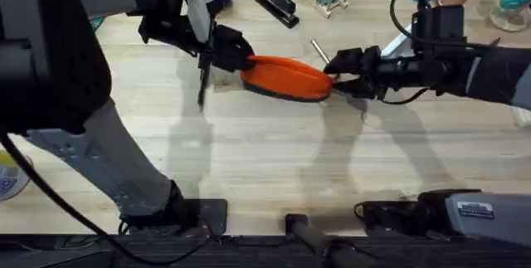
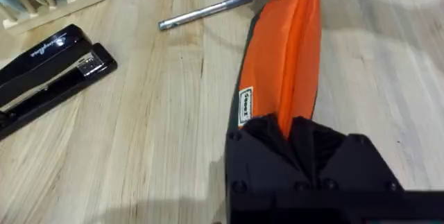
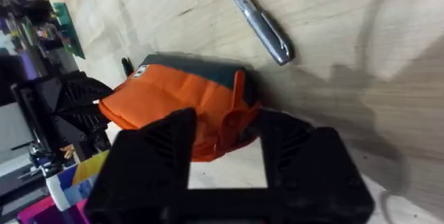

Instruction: Unzip the bag, pick up the pens from the table one at a time and place them inside, then zip the bag closed.

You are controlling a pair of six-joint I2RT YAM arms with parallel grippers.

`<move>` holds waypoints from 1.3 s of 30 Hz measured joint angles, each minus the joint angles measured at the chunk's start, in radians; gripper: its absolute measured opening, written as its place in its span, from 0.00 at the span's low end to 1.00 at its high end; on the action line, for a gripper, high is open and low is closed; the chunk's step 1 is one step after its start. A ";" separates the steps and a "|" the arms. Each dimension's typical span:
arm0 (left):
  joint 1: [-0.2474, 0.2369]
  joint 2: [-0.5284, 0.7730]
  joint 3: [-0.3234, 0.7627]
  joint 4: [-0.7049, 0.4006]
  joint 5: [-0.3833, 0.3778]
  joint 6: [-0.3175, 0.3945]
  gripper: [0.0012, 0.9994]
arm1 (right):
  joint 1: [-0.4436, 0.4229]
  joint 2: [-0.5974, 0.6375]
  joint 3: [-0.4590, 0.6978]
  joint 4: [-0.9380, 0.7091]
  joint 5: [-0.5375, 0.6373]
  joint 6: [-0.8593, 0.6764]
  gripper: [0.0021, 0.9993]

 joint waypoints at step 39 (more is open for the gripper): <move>-0.001 0.000 0.000 0.005 0.000 0.000 0.04 | 0.003 -0.141 -0.006 -0.051 0.029 -0.001 0.03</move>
